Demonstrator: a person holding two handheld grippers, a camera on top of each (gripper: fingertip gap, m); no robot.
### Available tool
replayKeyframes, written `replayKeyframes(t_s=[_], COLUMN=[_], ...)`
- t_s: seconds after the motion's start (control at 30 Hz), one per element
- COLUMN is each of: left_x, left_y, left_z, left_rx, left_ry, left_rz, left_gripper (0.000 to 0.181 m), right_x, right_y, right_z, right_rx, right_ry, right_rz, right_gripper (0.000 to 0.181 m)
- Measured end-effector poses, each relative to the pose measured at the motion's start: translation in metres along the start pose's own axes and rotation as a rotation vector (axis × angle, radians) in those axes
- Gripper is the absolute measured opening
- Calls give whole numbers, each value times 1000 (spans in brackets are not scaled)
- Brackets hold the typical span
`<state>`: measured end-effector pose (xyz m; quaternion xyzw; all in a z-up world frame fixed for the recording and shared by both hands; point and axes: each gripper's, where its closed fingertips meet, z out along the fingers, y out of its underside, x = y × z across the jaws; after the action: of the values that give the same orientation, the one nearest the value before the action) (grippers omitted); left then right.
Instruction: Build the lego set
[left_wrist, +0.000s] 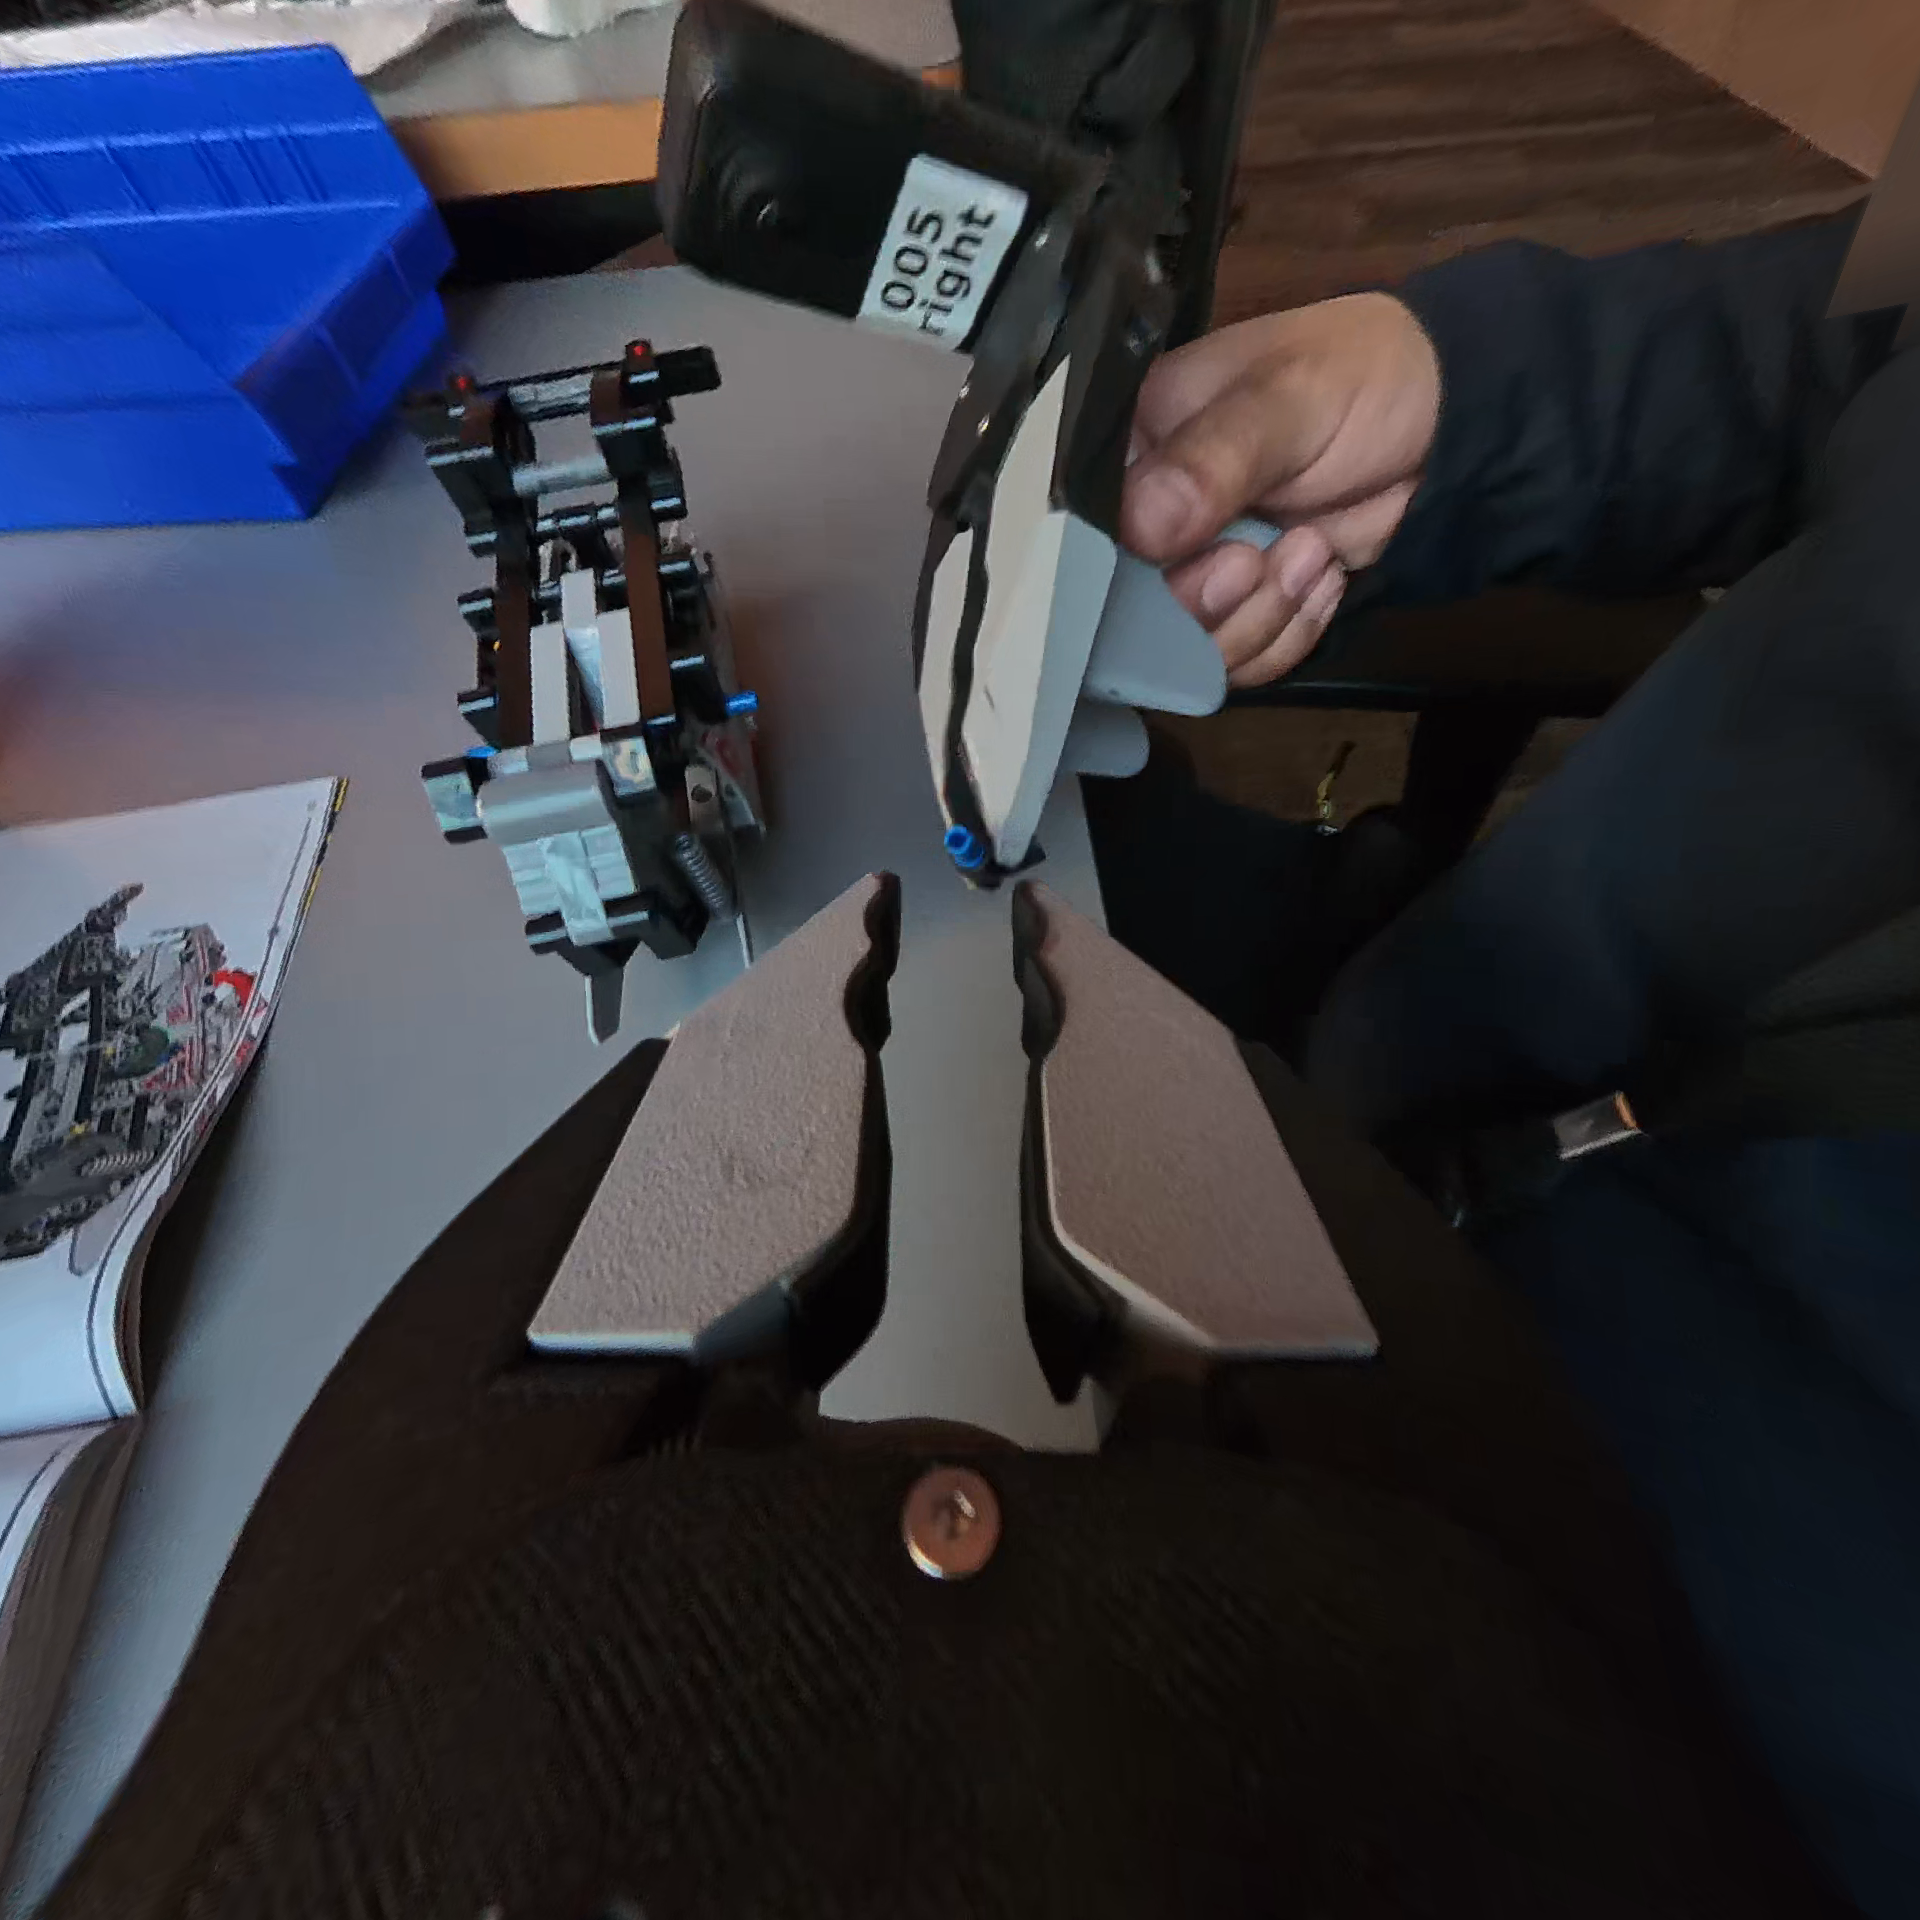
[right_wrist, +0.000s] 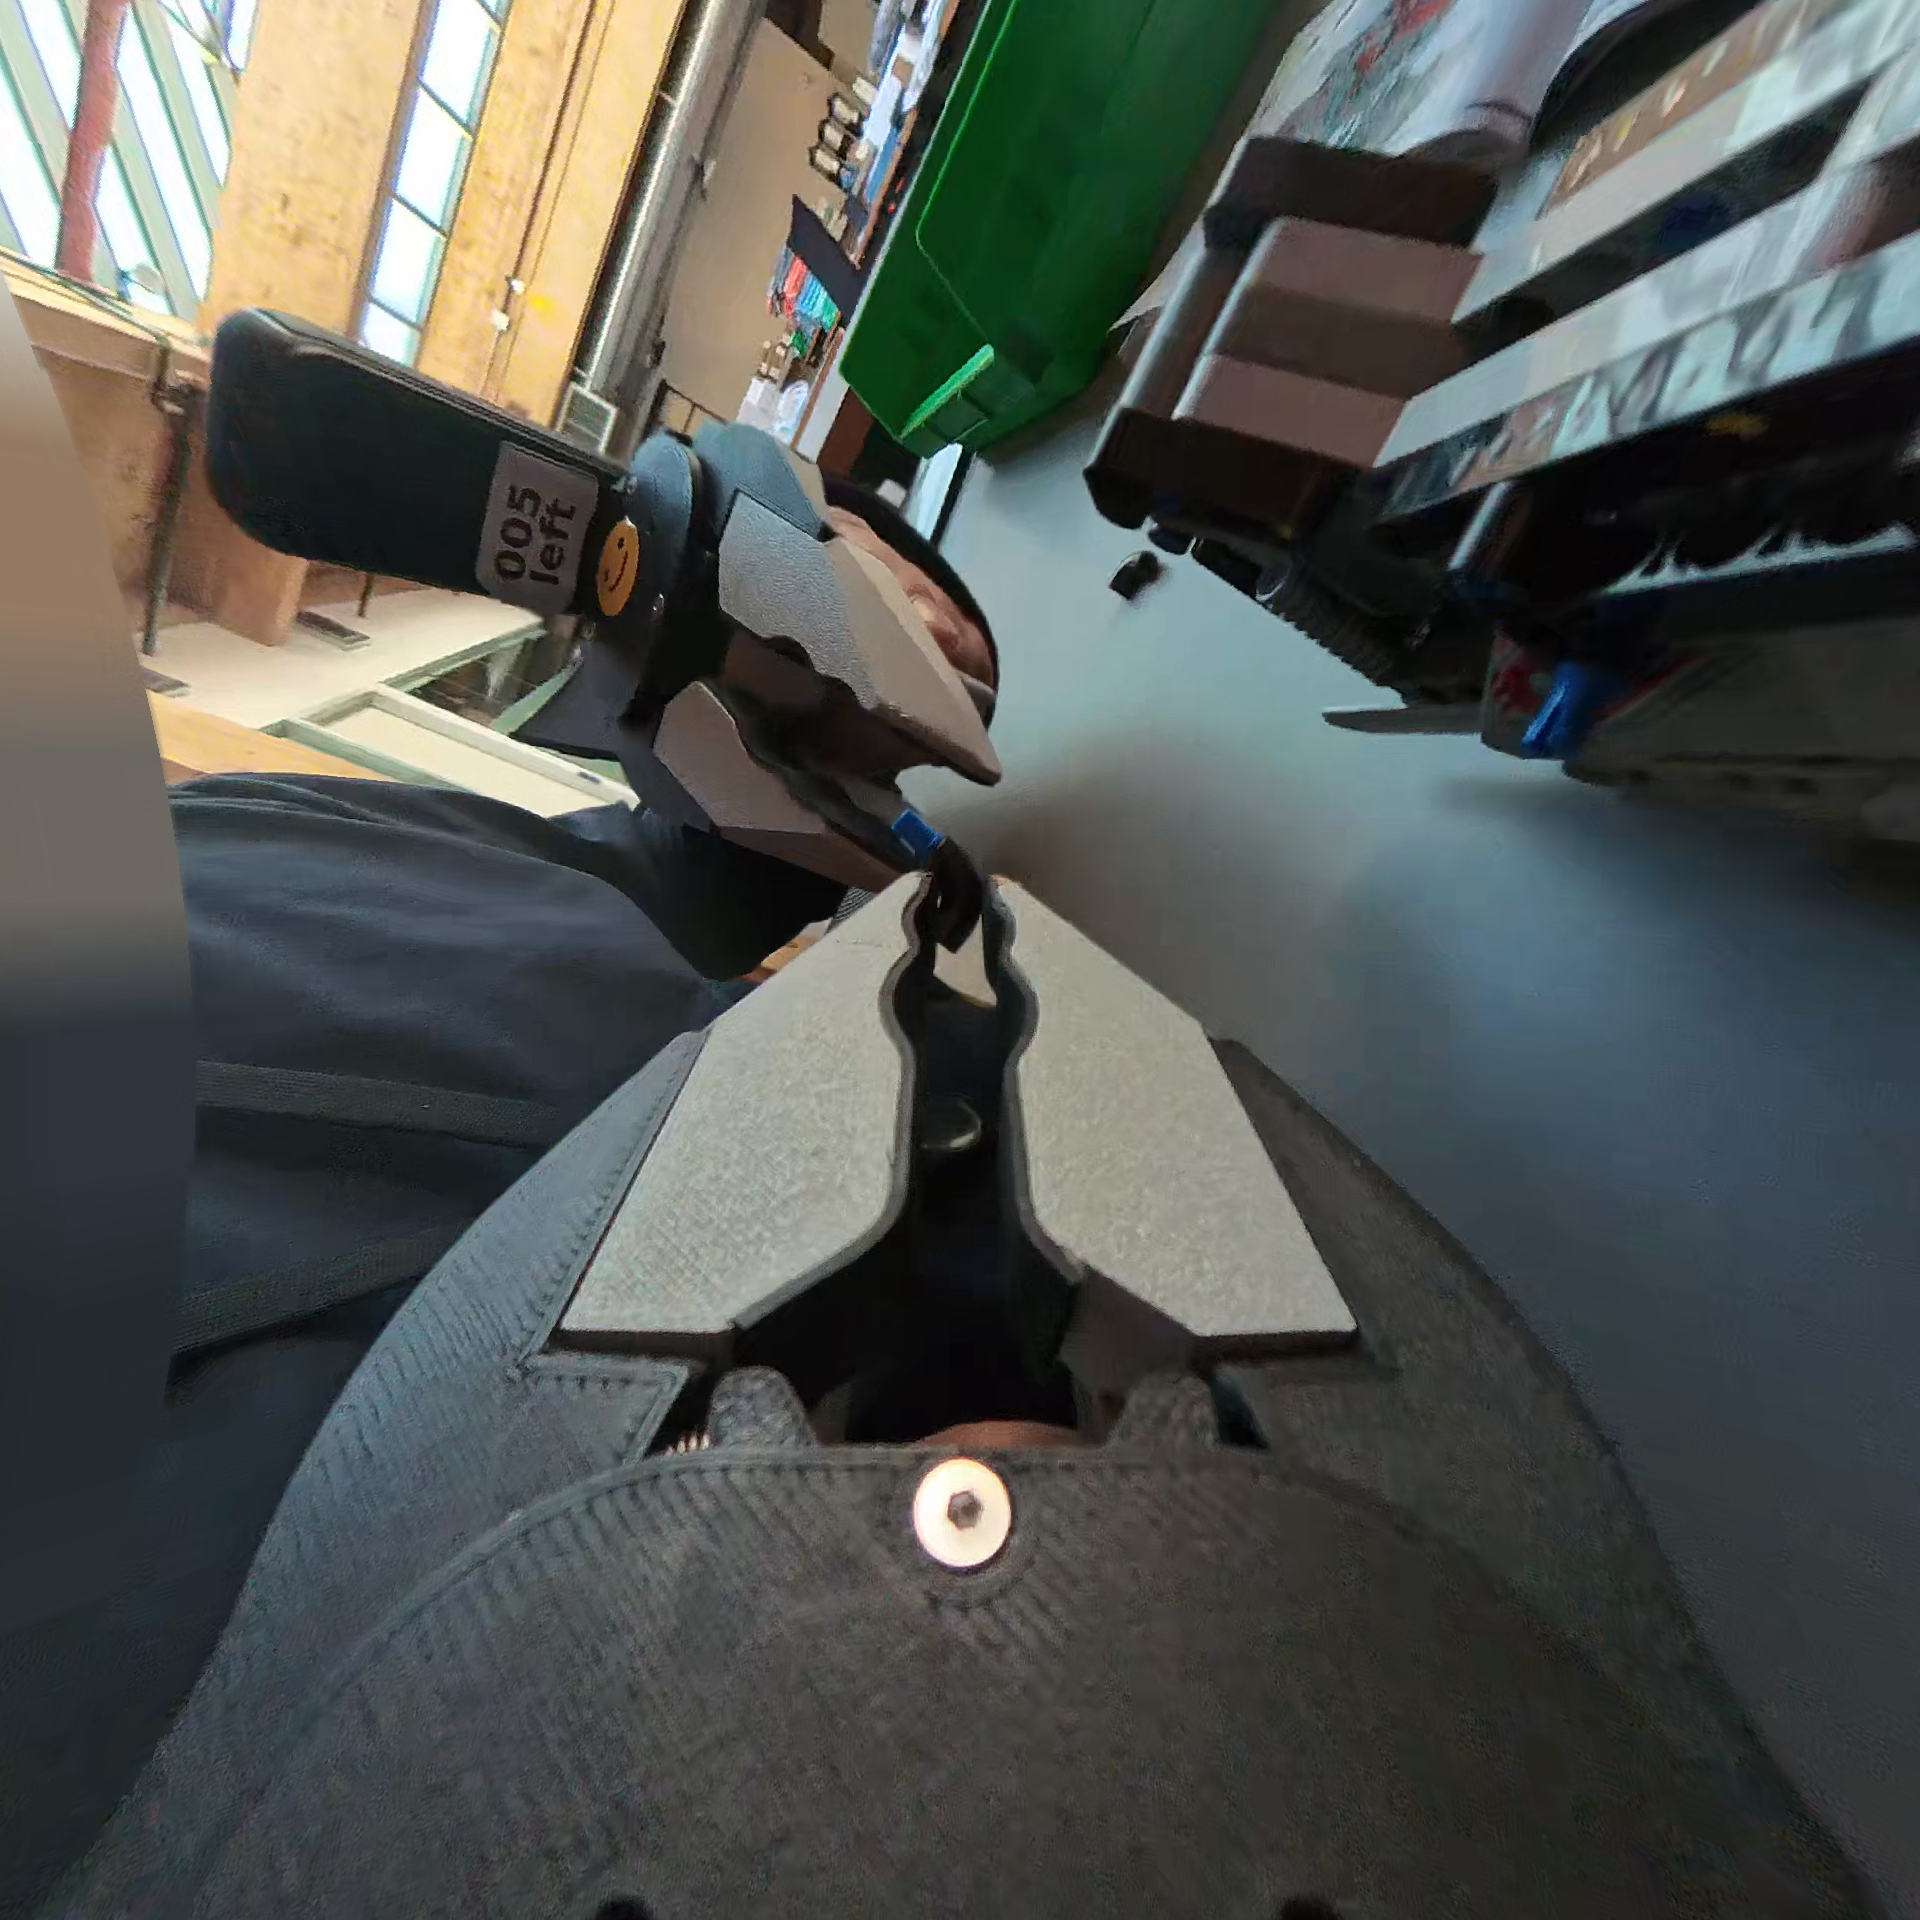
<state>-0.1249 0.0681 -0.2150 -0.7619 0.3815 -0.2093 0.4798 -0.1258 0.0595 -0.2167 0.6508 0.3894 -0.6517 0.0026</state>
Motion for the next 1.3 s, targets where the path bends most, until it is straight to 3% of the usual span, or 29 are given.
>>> replayKeyframes(t_s=[0.5,0.87,1.3], left_x=[45,22,1], left_y=[-3,-1,4], left_z=[-5,-1,-13], left_rx=[55,163,192], left_ry=[335,271,162], left_rz=[77,-206,-288], left_gripper=[5,0,1], right_x=[-19,-3,3], right_y=[34,14,-4], right_z=[6,5,19], right_rx=[-185,-58,23], right_ry=[-186,-133,-99], right_rz=[143,144,96], right_gripper=[6,5,5])
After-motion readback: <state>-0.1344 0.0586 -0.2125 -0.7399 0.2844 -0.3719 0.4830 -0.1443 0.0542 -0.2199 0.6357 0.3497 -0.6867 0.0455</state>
